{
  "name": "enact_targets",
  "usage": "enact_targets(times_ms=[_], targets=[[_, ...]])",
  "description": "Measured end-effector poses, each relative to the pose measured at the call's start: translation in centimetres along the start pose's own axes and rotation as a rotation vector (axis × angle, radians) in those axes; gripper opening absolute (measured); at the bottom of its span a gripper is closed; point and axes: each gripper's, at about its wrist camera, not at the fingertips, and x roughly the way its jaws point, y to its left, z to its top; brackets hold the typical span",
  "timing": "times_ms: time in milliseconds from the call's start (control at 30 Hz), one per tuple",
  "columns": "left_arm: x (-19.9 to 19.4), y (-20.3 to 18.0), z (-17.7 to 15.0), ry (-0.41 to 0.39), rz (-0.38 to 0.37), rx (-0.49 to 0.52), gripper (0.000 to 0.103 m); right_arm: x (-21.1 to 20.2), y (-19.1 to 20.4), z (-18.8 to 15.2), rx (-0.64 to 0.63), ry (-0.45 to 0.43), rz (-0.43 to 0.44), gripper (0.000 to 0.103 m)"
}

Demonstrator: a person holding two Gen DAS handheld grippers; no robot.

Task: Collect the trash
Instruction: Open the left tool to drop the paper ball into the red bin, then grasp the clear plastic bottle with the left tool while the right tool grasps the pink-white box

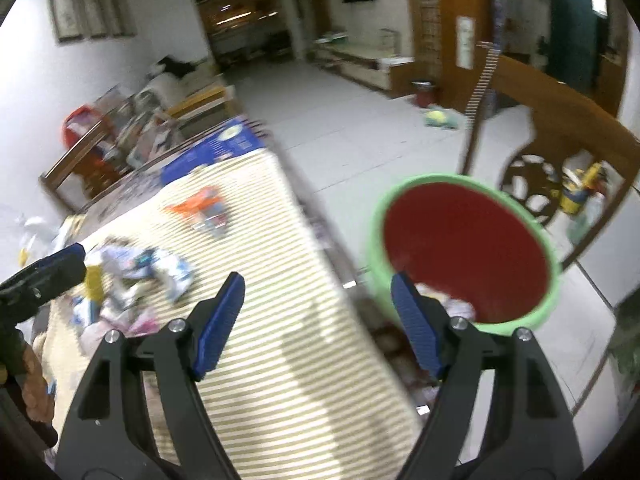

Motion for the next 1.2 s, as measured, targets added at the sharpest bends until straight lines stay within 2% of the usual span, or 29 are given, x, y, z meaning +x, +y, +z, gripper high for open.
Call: enact_targets(times_ms=[200, 300, 400, 567, 700, 900, 967, 1000, 1100, 1200], targets=[[-4.4, 7.4, -4.7, 0.060, 0.108, 0.013, 0.080, 2.5, 7.4, -2.0, -0.102, 0.106, 0.164, 0.074], [-5.8, 10.4, -7.0, 0.130, 0.114, 0.050, 0.080, 4.1, 11.3, -3.6, -0.172, 0.176, 0.241, 0.074], [-5.7, 11.6, -9.0, 0.213, 0.106, 0.105, 0.080, 5.6, 14.1, -5.2, -0.210, 0.241, 0.294, 0.074], [-4.2, 11.8, -12.6, 0.354, 0.074, 0.226, 0.080, 6.9, 16.4, -6.5, -0.208, 0.290, 0.304, 0.074], [-2.4, 12.2, -14.0, 0.418, 0.039, 0.245, 0.083, 6.6, 16.2, -6.9, -0.174, 0.298, 0.292, 0.074], [-0.4, 11.4, -14.6, 0.466, -0.007, 0.265, 0.086, 5.9, 14.9, -7.6, -0.153, 0.313, 0.260, 0.074], [0.2, 11.0, -15.1, 0.481, 0.009, 0.281, 0.081, 6.0, 14.8, -7.8, -0.151, 0.321, 0.253, 0.074], [0.3, 10.8, -15.3, 0.479, 0.024, 0.285, 0.074, 6.0, 14.8, -7.8, -0.151, 0.323, 0.254, 0.074], [-0.3, 11.0, -15.4, 0.450, 0.021, 0.222, 0.072, 6.2, 15.1, -7.9, -0.164, 0.330, 0.257, 0.074], [-2.2, 11.5, -15.1, 0.382, 0.022, 0.139, 0.072, 6.4, 15.5, -7.8, -0.179, 0.334, 0.258, 0.074]])
